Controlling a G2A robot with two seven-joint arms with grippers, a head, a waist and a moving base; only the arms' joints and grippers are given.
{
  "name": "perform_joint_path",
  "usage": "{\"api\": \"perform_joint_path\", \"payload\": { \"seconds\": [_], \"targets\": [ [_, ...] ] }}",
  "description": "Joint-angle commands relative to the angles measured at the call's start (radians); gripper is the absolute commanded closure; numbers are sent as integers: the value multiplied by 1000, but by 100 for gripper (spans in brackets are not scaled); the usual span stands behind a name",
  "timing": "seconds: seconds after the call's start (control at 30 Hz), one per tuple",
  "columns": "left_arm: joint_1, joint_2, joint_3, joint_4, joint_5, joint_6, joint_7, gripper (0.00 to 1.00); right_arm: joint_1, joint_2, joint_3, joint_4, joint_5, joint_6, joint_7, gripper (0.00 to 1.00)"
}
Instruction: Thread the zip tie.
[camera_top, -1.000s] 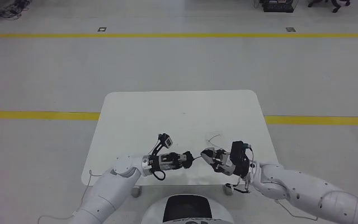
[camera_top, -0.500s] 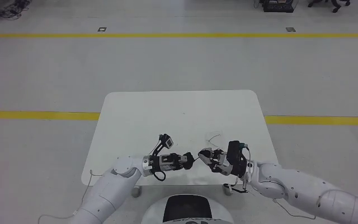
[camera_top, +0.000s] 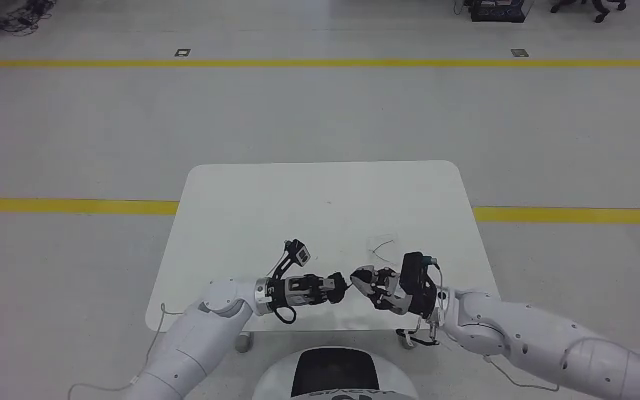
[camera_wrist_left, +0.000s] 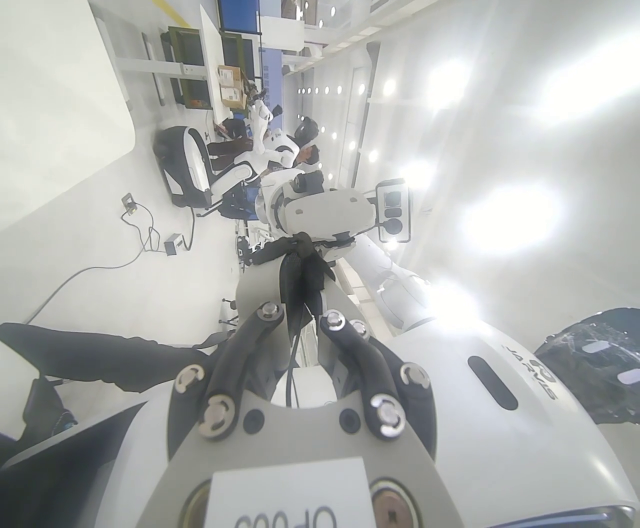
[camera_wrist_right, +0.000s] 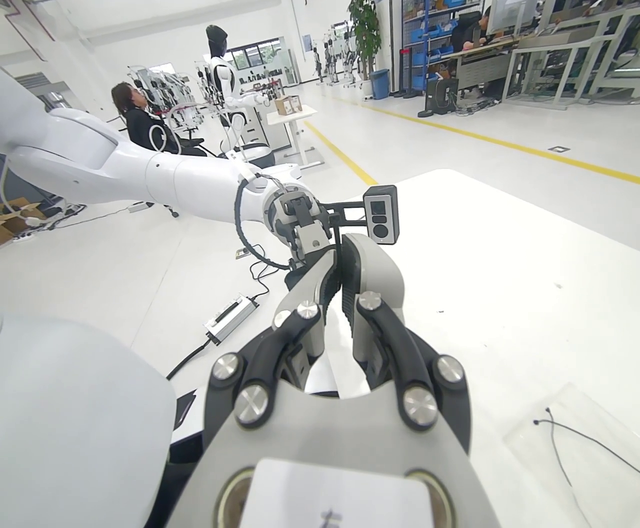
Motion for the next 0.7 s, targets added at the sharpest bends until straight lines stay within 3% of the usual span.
{"api": "perform_joint_path", "payload": {
  "seconds": [0.0, 0.67],
  "targets": [
    [0, 0, 1, 1, 0, 0, 1, 100, 0, -3, 0, 1, 0, 0, 0, 100],
    [-1, -1, 2, 1, -6, 0, 5, 100, -8, -23, 0, 15, -2, 0, 2, 100]
  ]
}}
